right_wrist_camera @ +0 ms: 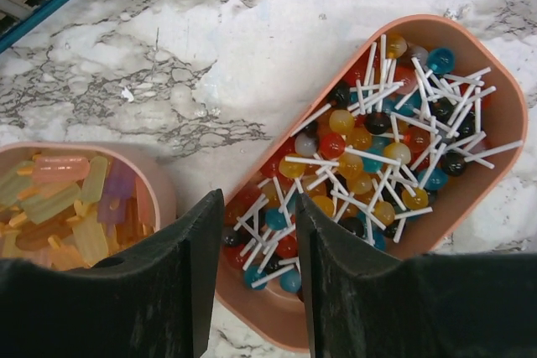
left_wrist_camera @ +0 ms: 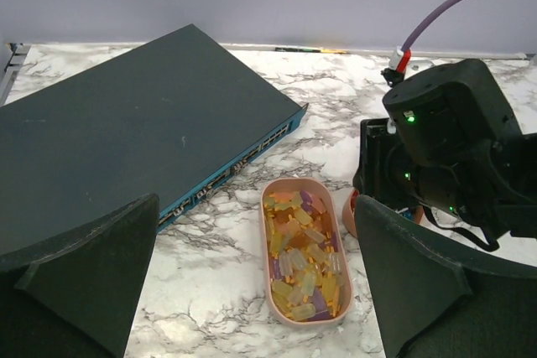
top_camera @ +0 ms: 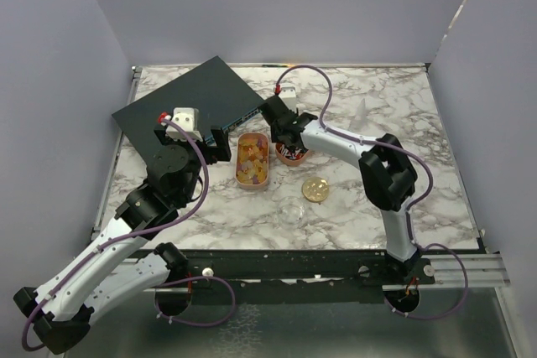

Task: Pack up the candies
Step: Move the storage box to the center of the board.

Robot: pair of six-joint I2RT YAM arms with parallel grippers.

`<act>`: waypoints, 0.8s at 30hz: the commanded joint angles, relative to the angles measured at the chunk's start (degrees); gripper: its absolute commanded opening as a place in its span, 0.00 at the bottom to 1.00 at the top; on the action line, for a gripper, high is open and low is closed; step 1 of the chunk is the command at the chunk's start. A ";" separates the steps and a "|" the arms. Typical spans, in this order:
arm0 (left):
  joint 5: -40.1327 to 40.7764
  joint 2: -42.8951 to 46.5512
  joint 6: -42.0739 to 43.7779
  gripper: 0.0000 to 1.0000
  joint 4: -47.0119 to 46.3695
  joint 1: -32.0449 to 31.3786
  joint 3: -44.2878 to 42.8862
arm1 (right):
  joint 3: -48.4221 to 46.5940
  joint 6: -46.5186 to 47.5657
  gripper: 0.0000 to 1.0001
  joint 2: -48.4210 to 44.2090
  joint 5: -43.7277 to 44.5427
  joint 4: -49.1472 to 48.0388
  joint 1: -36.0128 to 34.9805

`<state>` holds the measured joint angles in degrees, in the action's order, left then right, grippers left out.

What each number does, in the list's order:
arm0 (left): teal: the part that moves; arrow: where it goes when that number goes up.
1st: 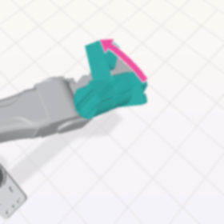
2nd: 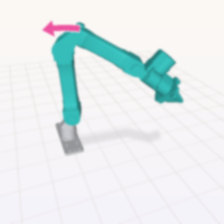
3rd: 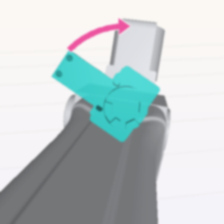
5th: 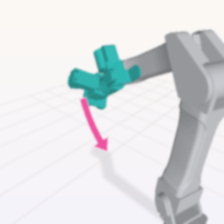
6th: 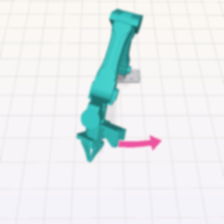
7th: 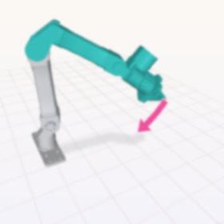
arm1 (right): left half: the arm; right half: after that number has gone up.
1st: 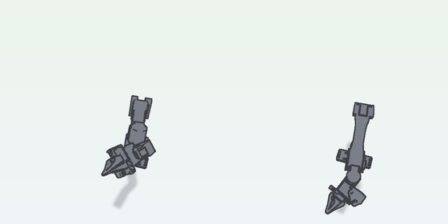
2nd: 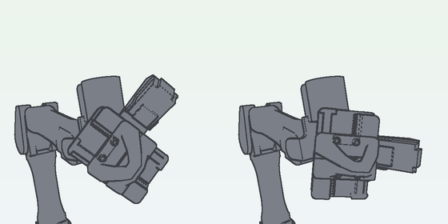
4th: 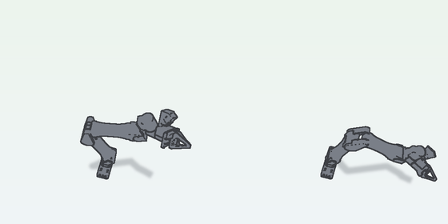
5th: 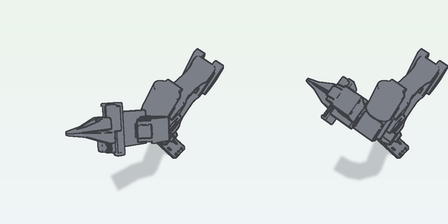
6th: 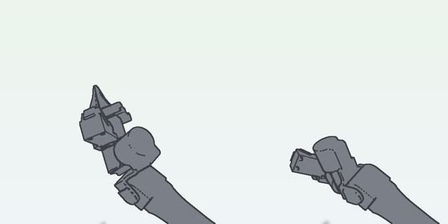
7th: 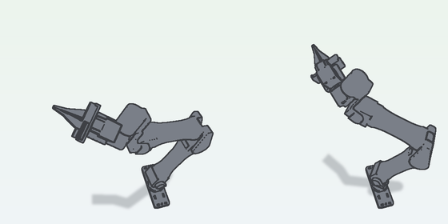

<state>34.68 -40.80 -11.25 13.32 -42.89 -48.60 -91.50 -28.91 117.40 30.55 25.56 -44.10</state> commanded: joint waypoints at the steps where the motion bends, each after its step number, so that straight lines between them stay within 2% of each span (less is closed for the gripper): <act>1: -1.41 0.52 -0.27 0.99 -0.77 -0.20 0.59 | -3.13 -3.29 0.43 3.12 -1.39 -1.20 0.97; 17: -1.31 0.45 -0.16 0.99 -0.85 -0.18 0.65 | -5.88 -7.69 0.40 7.73 -2.16 -1.76 2.52; 22: -1.32 0.32 -0.08 0.99 -0.84 -0.23 0.70 | -6.13 -7.70 0.33 8.44 -2.51 -1.79 2.52; 24: -1.32 0.41 -0.08 0.99 -0.89 -0.23 0.63 | -6.03 -7.59 0.27 8.48 -2.54 -1.52 2.52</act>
<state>34.06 -40.80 -11.33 13.10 -42.89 -48.51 -95.85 -35.42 124.16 28.67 24.71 -41.87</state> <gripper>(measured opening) 0.990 0.317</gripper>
